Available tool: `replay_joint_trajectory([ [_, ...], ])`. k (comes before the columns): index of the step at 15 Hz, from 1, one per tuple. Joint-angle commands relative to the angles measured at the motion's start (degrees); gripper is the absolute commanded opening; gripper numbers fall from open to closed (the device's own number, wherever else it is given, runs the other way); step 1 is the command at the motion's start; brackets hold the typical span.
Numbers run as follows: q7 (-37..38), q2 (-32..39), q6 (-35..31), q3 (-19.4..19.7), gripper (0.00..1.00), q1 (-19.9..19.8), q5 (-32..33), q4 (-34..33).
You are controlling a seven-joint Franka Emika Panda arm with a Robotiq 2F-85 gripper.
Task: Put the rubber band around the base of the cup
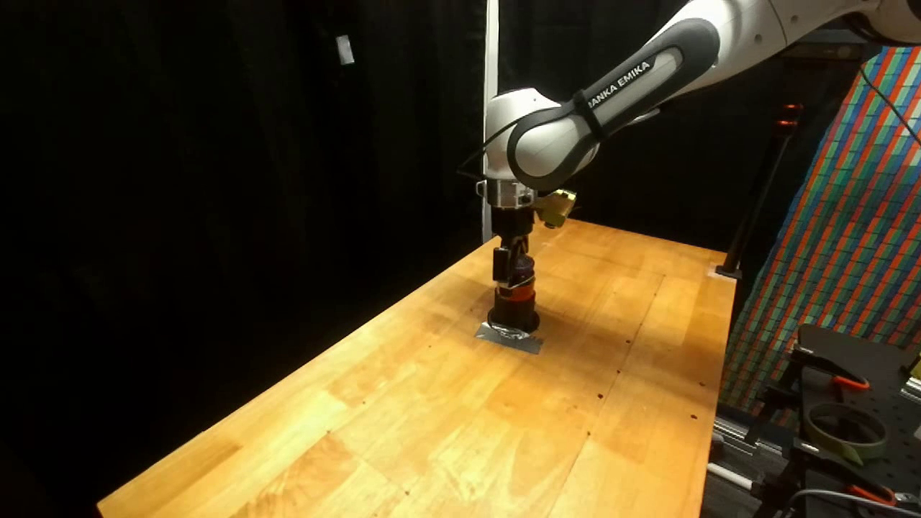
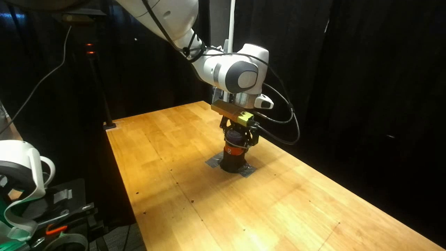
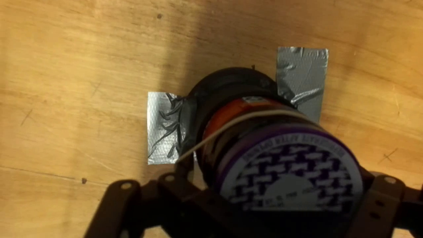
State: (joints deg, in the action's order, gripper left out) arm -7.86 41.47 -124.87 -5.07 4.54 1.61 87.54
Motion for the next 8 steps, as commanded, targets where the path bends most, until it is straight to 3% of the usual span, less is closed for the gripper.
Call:
replay_joint_trajectory([
  [1,4.2,2.1,-2.6,1.8,1.0,2.0,2.1,-1.2],
  [8,1.8,-2.1,6.0,1.0,1.0,-0.2,0.7,3.2],
])
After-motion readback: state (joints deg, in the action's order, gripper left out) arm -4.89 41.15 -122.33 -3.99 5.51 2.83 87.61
